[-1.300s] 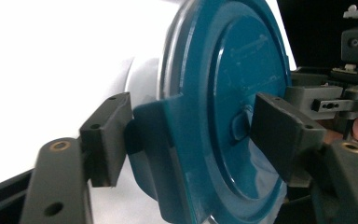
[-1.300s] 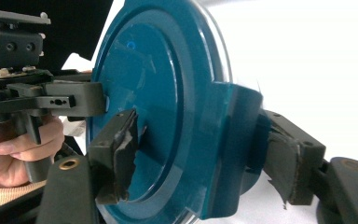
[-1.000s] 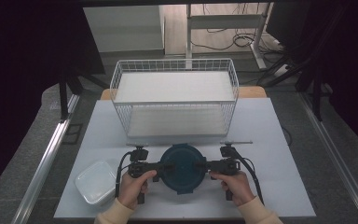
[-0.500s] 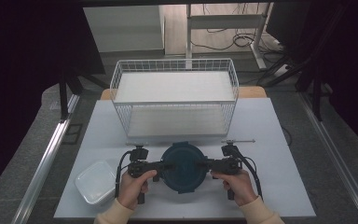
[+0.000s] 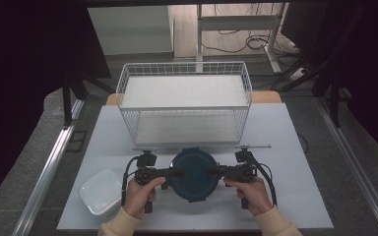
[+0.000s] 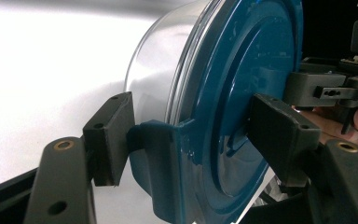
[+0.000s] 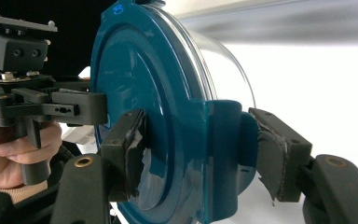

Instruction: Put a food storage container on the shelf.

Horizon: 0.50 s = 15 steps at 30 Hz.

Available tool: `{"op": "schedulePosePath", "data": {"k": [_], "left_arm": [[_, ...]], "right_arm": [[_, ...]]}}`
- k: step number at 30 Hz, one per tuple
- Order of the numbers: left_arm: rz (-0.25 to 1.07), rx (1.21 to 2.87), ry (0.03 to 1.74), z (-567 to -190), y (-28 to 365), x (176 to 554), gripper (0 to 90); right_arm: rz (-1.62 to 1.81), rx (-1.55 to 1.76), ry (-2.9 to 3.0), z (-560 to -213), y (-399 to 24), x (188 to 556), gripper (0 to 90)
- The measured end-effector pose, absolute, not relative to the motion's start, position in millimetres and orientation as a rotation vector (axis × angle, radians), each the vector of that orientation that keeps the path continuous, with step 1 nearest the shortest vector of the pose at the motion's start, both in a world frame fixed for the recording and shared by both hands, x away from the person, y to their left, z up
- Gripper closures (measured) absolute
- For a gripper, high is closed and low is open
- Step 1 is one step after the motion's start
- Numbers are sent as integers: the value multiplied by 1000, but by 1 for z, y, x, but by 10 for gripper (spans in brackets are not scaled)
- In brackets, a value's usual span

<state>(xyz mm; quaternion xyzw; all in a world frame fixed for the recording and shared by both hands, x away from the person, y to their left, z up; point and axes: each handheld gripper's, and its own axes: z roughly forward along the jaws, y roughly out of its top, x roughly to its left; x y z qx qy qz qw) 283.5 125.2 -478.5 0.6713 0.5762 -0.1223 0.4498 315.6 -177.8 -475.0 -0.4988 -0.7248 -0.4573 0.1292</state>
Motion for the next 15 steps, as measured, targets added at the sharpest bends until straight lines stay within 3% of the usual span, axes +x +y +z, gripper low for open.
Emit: {"op": "schedulePosePath", "data": {"k": [15], "left_arm": [[-283,1674,1410,-450,121,299,324]], "right_arm": [[-1382,-1438,-2108,-451,-184,326,394]]}}
